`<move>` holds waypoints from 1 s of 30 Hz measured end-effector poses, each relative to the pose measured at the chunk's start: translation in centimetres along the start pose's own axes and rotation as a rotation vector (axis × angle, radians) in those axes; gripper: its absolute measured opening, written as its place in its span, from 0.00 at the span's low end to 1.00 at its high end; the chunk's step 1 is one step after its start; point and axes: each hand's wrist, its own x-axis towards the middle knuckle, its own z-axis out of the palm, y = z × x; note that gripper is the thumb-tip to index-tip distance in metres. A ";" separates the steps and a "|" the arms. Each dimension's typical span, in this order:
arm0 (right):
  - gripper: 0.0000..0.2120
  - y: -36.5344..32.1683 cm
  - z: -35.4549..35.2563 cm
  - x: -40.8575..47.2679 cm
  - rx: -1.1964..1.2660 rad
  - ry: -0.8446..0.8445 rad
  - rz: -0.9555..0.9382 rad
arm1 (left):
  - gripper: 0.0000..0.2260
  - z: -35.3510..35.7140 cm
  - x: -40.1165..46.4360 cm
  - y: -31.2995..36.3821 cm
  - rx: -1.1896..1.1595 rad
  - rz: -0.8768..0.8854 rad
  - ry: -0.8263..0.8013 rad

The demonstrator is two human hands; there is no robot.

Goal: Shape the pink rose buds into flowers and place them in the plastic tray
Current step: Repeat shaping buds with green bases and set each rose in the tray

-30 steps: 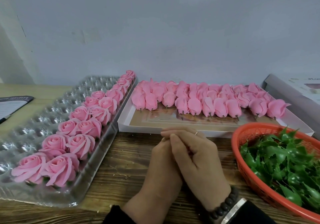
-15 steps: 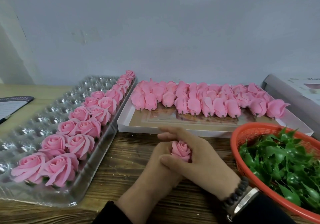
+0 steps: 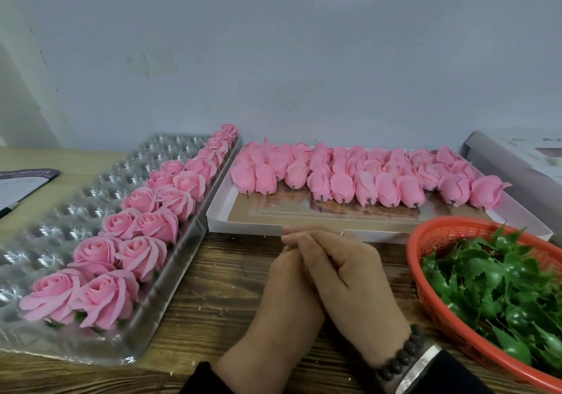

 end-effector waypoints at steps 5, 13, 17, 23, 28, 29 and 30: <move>0.14 -0.2 -1.1 0.5 -0.019 -0.324 -0.009 | 0.12 -1.1 -0.4 -1.0 0.204 0.007 -0.262; 0.24 0.7 -1.7 0.3 0.117 -0.266 0.126 | 0.13 -1.8 -0.1 0.6 -0.228 -0.130 -0.274; 0.34 1.4 -1.7 0.2 0.190 -0.274 0.158 | 0.06 -1.6 0.0 0.2 -0.239 -0.052 -0.172; 0.24 0.8 -0.8 -0.1 0.262 -0.098 0.087 | 0.16 -1.2 0.0 0.0 -0.100 -0.113 -0.001; 0.20 0.6 -0.1 -0.3 0.155 -0.072 0.074 | 0.08 -0.4 -0.2 -0.3 -0.013 -0.088 0.007; 0.19 0.7 -0.2 -0.2 0.151 -0.077 0.080 | 0.07 -0.3 -0.1 -0.2 -0.041 -0.104 0.007; 0.18 0.8 -0.2 -0.1 0.153 -0.086 0.090 | 0.07 -0.2 0.0 -0.1 -0.082 -0.135 -0.012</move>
